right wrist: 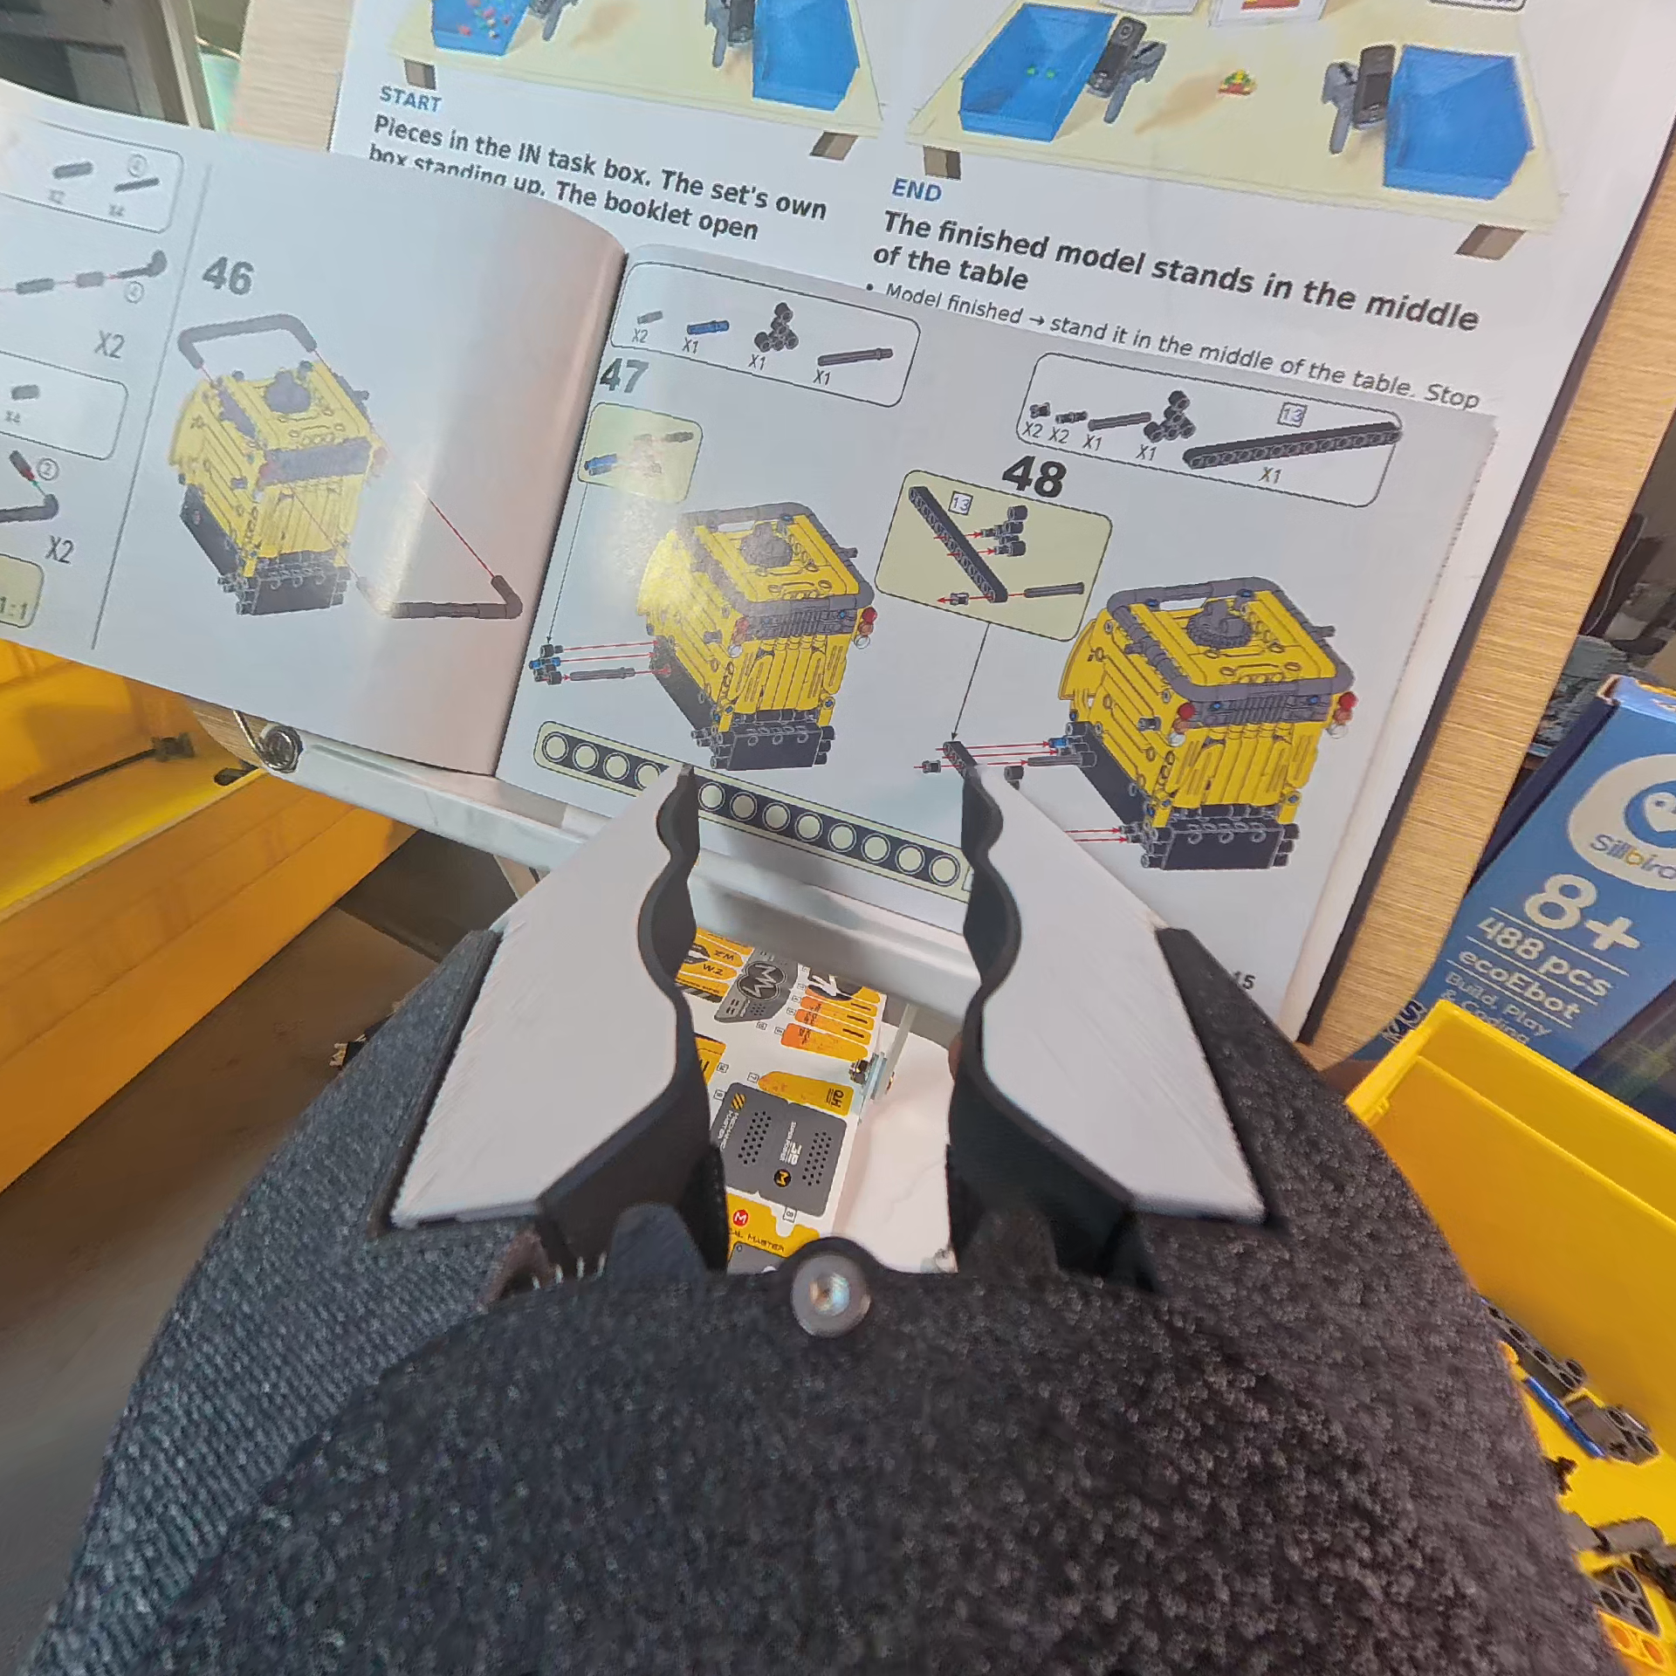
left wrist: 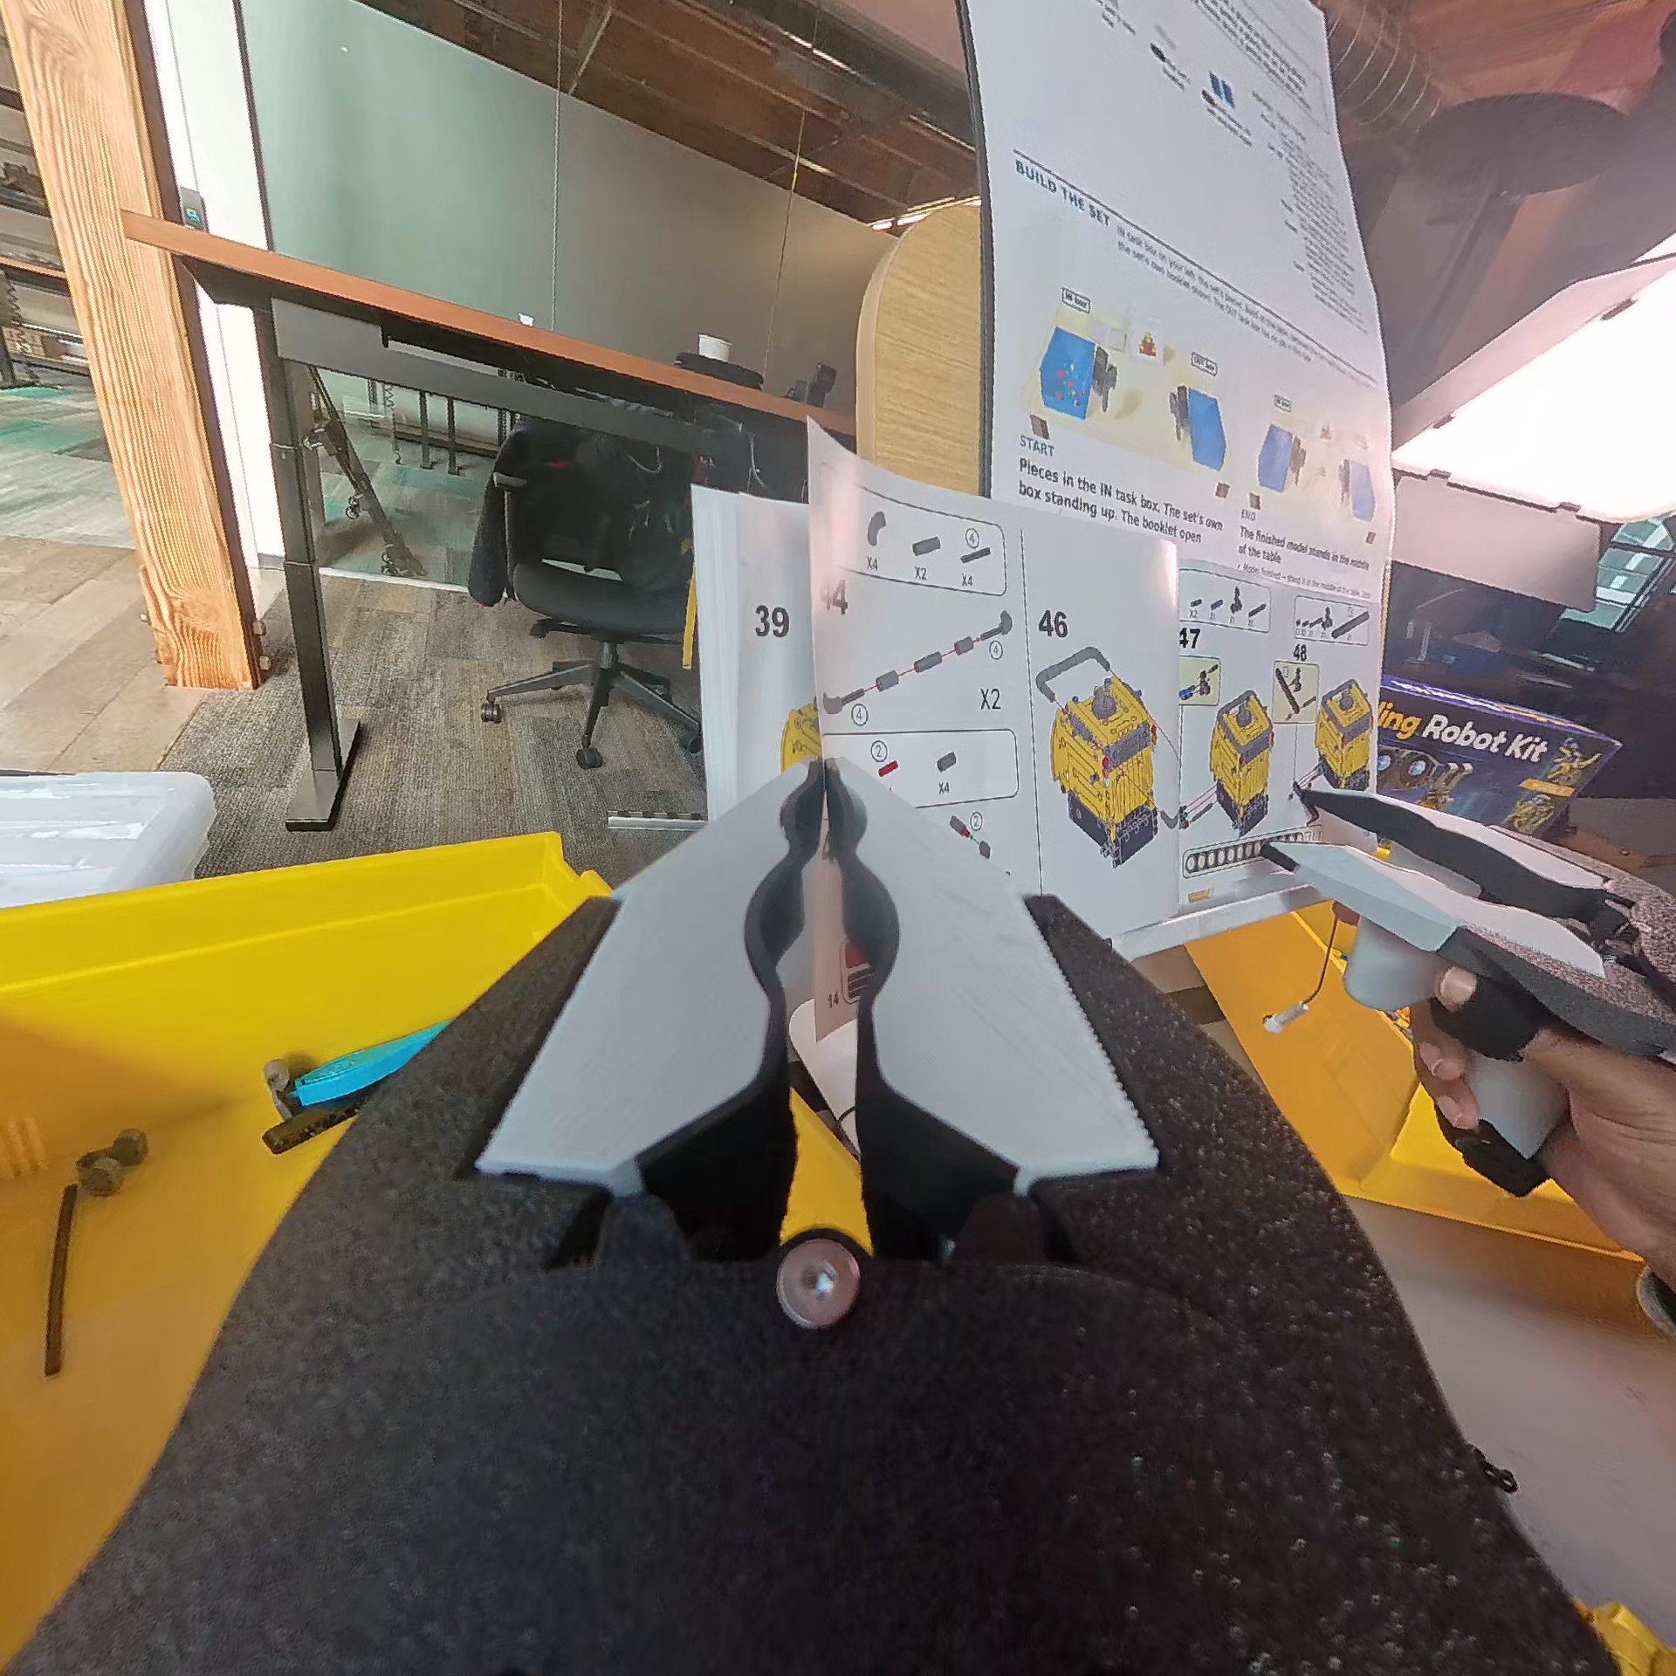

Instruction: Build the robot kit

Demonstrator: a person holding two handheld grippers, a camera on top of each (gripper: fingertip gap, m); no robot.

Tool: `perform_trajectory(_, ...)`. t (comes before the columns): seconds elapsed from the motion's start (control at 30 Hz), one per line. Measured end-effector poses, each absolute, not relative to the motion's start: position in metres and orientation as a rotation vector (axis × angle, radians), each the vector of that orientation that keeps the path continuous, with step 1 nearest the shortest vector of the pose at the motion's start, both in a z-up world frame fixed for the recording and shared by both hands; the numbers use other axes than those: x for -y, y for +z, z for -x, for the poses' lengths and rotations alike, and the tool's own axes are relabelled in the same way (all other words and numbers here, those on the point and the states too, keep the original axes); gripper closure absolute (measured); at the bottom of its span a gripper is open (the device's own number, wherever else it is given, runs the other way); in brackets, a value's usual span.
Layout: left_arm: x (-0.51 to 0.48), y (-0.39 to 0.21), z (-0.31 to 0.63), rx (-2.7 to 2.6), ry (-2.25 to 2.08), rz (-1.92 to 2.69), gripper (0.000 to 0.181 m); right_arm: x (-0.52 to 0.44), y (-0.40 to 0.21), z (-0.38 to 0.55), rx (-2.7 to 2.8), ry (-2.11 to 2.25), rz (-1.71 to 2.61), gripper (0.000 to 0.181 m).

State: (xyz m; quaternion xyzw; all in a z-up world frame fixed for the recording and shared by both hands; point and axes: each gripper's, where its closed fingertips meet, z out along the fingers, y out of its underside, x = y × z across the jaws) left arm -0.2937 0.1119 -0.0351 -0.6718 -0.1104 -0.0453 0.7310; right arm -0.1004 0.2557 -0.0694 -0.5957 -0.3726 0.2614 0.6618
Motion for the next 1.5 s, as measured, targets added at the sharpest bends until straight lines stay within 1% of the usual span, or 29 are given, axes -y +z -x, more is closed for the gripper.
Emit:
perform_trajectory(0.13,-0.112,-0.036,0.294,0.243,-0.102,1.480,0.181,-0.262,-0.057,0.088,0.796,0.564,1.311,0.120)
perform_trajectory(0.27,-0.113,-0.037,0.295,0.246,-0.102,1.483,0.181,-0.272,-0.027,0.062,0.713,0.551,1.246,0.125)
perform_trajectory(0.33,-0.113,-0.038,0.295,0.249,-0.100,1.483,0.181,-0.277,-0.015,0.048,0.674,0.558,1.225,0.131)
perform_trajectory(0.4,-0.113,-0.038,0.295,0.250,-0.096,1.482,0.181,-0.280,-0.005,0.036,0.641,0.558,1.199,0.140)
perform_trajectory(0.53,-0.113,-0.038,0.295,0.251,-0.086,1.479,0.181,-0.286,0.004,0.023,0.608,0.549,1.181,0.154)
perform_trajectory(0.67,-0.113,-0.038,0.296,0.253,-0.081,1.477,0.181,-0.293,0.000,0.018,0.608,0.534,1.204,0.175)
perform_trajectory(0.77,-0.113,-0.038,0.296,0.253,-0.077,1.476,0.181,-0.300,-0.007,0.018,0.608,0.533,1.238,0.177)
perform_trajectory(0.87,-0.113,-0.038,0.296,0.253,-0.075,1.474,0.181,-0.304,-0.014,0.020,0.616,0.538,1.267,0.165)
perform_trajectory(1.0,-0.113,-0.037,0.296,0.253,-0.076,1.472,0.181,-0.306,-0.023,0.024,0.633,0.528,1.294,0.155)
perform_trajectory(1.1,-0.113,-0.037,0.295,0.253,-0.077,1.469,0.181,-0.306,-0.029,0.030,0.655,0.535,1.317,0.138)
perform_trajectory(1.37,-0.113,-0.036,0.295,0.251,-0.080,1.464,0.181,-0.297,-0.045,0.053,0.779,0.499,1.337,0.080)
perform_trajectory(1.5,-0.113,-0.035,0.294,0.251,-0.083,1.462,0.181,-0.290,-0.063,0.070,0.865,0.459,1.367,0.064)
